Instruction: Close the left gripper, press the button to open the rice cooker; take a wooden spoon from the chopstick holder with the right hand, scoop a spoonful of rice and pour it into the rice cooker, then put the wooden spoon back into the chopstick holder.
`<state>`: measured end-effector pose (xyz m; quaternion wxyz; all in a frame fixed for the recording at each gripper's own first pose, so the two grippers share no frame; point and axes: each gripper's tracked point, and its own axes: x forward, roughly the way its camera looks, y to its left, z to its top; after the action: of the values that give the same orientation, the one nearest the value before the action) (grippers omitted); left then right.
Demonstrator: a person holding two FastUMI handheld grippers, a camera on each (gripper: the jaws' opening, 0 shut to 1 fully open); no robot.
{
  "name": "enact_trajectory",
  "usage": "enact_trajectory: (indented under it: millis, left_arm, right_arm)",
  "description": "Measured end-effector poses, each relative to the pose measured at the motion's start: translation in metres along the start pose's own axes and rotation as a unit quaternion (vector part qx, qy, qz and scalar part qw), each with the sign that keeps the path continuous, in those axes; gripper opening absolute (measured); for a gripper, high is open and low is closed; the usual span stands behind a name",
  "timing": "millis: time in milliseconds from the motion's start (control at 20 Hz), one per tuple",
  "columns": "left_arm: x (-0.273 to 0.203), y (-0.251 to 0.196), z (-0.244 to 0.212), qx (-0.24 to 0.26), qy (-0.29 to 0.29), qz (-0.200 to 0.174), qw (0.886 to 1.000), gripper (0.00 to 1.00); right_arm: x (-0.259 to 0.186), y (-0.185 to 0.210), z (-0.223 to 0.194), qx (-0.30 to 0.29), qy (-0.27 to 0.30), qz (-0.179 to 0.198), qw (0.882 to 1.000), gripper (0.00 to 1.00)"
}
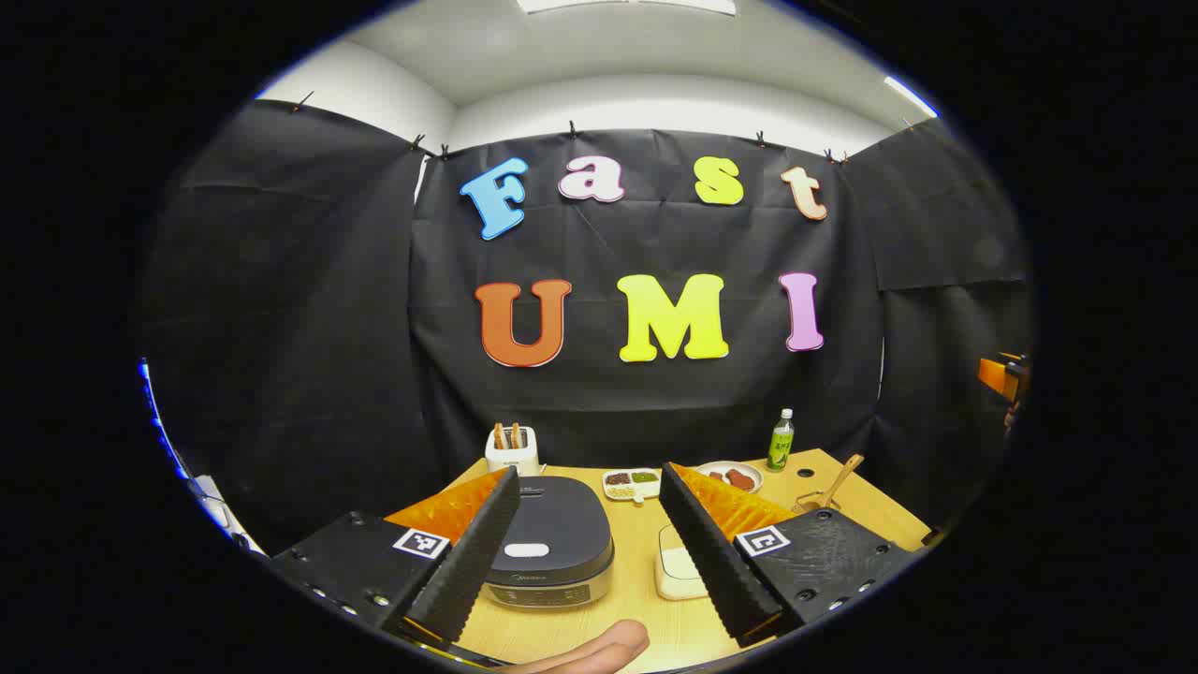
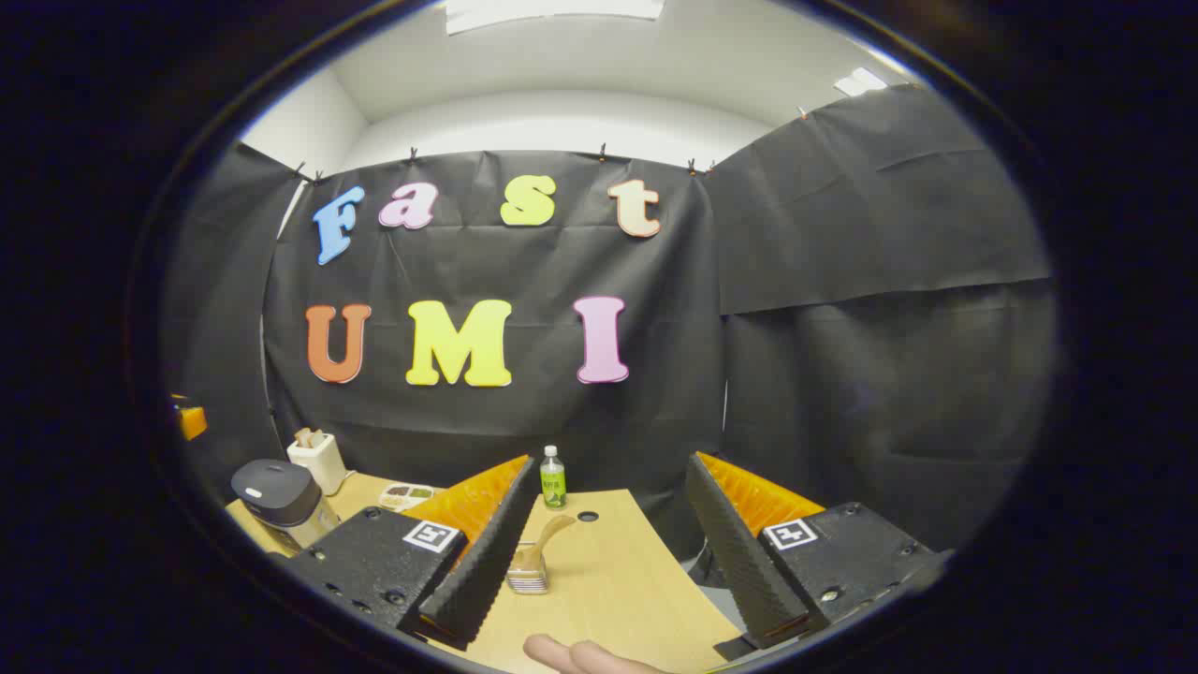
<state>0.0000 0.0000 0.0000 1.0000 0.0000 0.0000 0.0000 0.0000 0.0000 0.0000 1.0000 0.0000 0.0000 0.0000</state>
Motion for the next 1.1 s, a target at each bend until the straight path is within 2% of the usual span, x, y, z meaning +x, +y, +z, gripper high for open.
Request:
enact_trajectory:
  millis: [50, 150, 200, 350, 550, 600, 650, 800, 850, 900, 950, 1000, 1050, 1100]
  left_arm:
    - [0.0, 0.001, 0.0, -0.001, 0.002, -0.002, 1.0, 0.96]
    - [-0.001, 0.003, 0.002, 0.0, -0.001, -0.001, 1.0, 0.96]
    - [-0.001, 0.004, 0.003, -0.001, -0.001, 0.001, 1.0, 0.96]
    - [0.0, 0.002, 0.002, -0.014, -0.001, -0.003, 1.0, 0.96]
    - [-0.001, -0.001, 0.004, -0.002, -0.008, -0.005, 1.0, 0.96]
    - [-0.001, -0.003, 0.004, 0.0, -0.01, -0.007, 1.0, 1.0]
    - [0.001, -0.005, 0.003, 0.002, -0.009, -0.011, 1.0, 0.96]
    - [0.006, -0.002, -0.003, 0.001, 0.002, -0.006, 1.0, 0.96]
    - [0.009, -0.001, -0.005, 0.001, 0.002, -0.003, 1.0, 0.9]
    - [0.012, 0.0, -0.005, 0.001, 0.002, -0.001, 1.0, 0.96]
    - [0.016, 0.001, -0.009, 0.001, 0.006, -0.001, 1.0, 0.9]
    - [0.018, 0.001, -0.014, -0.001, 0.013, 0.0, 1.0, 0.94]
    - [0.022, 0.0, -0.019, -0.002, 0.02, -0.005, 1.0, 0.9]
    - [0.024, -0.003, -0.024, -0.002, 0.029, -0.008, 1.0, 0.77]
  right_arm:
    - [0.0, 0.0, 0.001, -0.001, -0.001, 0.0, 1.0, 1.0]
    - [0.0, 0.0, -0.001, -0.002, 0.001, 0.0, 1.0, 1.0]
    - [0.0, 0.0, 0.0, -0.002, 0.001, 0.0, 1.0, 0.94]
    - [0.001, -0.001, -0.002, -0.003, 0.005, 0.0, 1.0, 0.94]
    - [0.005, 0.001, -0.007, 0.002, 0.01, 0.004, 1.0, 0.94]
    - [0.004, 0.001, -0.008, 0.005, 0.011, 0.005, 1.0, 0.94]
    - [0.005, 0.002, -0.011, 0.006, 0.013, 0.007, 1.0, 1.0]
    - [0.006, 0.005, -0.013, 0.005, 0.015, 0.011, 1.0, 1.0]
    - [0.006, 0.005, -0.015, 0.004, 0.015, 0.012, 1.0, 1.0]
    - [0.005, 0.006, -0.015, 0.004, 0.013, 0.014, 1.0, 1.0]
    - [0.004, 0.007, -0.016, 0.004, 0.013, 0.015, 1.0, 1.0]
    - [0.004, 0.008, -0.018, 0.004, 0.013, 0.018, 1.0, 0.94]
    - [0.003, 0.012, -0.023, 0.006, 0.017, 0.024, 1.0, 0.94]
    - [0.002, 0.016, -0.026, 0.008, 0.021, 0.032, 0.999, 0.94]
